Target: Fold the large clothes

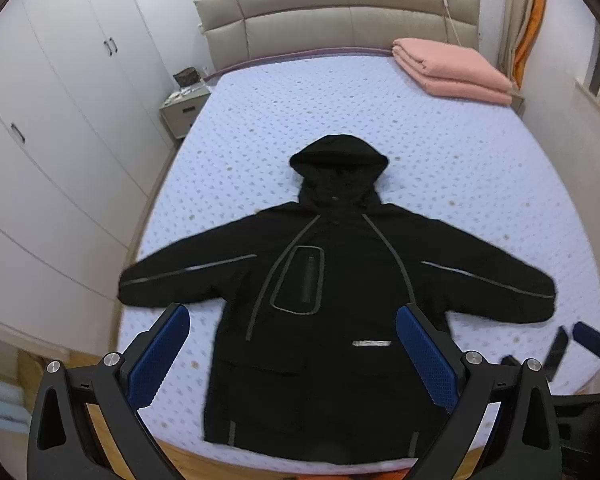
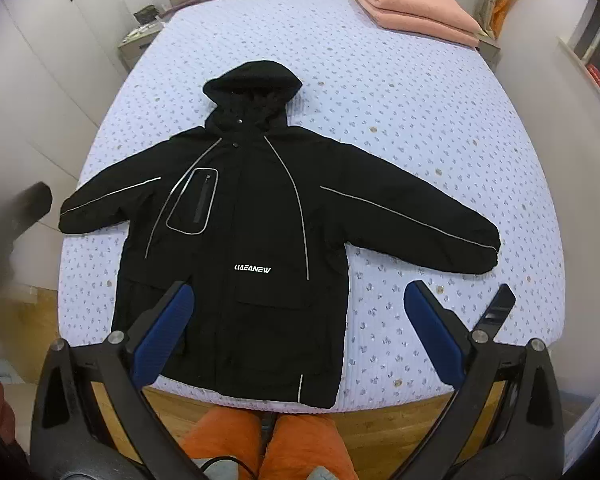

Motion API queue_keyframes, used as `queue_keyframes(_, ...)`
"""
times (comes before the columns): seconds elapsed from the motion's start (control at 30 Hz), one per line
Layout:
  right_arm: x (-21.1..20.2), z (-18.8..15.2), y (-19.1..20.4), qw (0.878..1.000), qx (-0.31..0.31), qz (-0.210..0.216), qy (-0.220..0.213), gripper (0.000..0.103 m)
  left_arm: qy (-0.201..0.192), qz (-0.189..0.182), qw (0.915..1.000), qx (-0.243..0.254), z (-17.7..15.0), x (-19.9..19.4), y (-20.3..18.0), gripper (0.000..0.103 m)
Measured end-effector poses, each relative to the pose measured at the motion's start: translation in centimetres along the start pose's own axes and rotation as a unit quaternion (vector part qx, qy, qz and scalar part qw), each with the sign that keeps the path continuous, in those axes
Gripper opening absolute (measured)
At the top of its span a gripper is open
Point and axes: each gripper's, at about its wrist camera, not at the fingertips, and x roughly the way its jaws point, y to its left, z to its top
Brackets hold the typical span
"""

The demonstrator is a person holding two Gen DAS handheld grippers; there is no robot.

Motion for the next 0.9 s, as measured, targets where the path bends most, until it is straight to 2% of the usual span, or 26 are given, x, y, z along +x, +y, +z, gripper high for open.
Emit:
queue_keyframes(0.17,0.4,1.2,2.0,1.000,0.018,-0.003,0.010,0.103,0.002,-0.025,0.9996,0.015,1.5,2.1,1.8,0.103)
queue_keyframes(0.3,-0.9,2.4,3.3,0.999,0.026,-0.010,-0.022,0.103,0.007,-0.048,0.9984,0.030,2.9,3.9,2.6,0.103)
queue_keyframes(0.47,0.3,3.1,2.7,0.998,0.057,-0.019,-0.018,0.103,0.012,-0.075,0.9960,0.047,4.1,6.2,2.1,0.103)
queue_keyframes(0.57,1.9,2.7,1.0,0.996,0.086,-0.008,0.002,0.103,0.041,-0.113,0.9913,0.053,3.9,8.4,1.2,0.103)
queue_keyframes(0.63,3.5,2.3,-0.9,0.994,0.108,-0.006,0.015,0.103,0.055,-0.123,0.9894,0.054,3.3,9.7,0.4,0.103)
queue_keyframes(0.73,4.9,1.5,-4.0,0.989,0.145,0.006,0.020,0.103,0.064,-0.112,0.9896,0.064,2.4,10.9,-1.4,0.103)
queue_keyframes(0.9,7.8,0.7,-11.3,0.981,0.195,0.004,0.020,0.103,0.068,-0.090,0.9915,0.064,1.8,11.0,-5.0,0.103)
